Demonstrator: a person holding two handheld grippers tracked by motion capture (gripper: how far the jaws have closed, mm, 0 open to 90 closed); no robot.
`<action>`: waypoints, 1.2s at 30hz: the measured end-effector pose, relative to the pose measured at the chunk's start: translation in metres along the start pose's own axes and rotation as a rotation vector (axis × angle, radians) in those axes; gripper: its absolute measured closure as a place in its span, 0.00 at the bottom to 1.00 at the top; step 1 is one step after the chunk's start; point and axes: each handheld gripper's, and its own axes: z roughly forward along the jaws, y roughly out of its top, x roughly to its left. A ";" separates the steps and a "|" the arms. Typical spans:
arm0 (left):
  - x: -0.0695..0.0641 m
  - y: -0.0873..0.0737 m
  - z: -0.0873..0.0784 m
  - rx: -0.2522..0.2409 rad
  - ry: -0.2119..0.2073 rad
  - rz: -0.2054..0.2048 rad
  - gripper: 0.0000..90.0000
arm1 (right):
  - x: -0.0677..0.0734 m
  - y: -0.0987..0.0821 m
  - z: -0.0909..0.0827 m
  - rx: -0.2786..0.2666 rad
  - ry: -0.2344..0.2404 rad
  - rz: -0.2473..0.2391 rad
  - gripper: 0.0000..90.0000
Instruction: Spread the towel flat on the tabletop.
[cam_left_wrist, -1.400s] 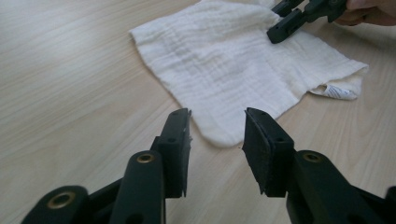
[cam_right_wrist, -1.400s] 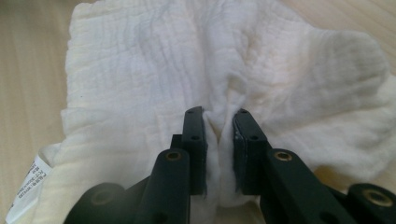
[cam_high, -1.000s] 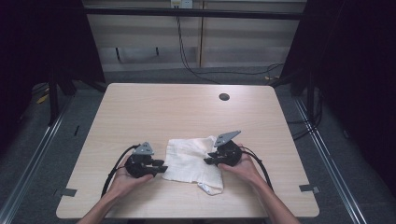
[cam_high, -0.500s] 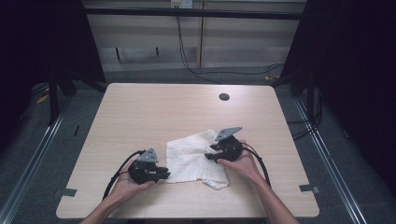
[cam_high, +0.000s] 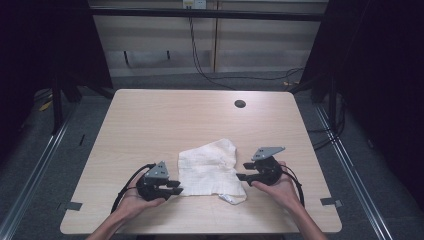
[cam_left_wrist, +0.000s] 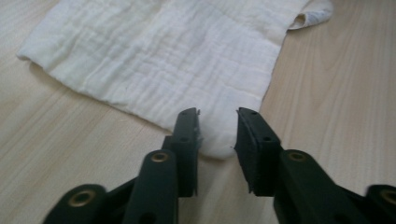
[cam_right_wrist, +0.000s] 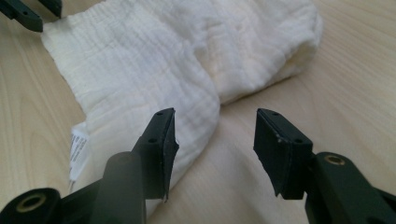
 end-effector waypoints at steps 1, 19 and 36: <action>0.000 0.000 0.000 -0.002 -0.004 0.000 0.74 | 0.000 -0.003 -0.003 0.002 0.002 0.007 0.53; -0.015 -0.002 0.005 0.028 -0.023 0.107 0.69 | 0.007 -0.024 -0.017 0.010 0.000 0.025 0.51; -0.013 0.023 -0.003 -0.057 -0.047 0.026 0.98 | 0.020 -0.021 -0.024 -0.016 0.017 0.012 0.48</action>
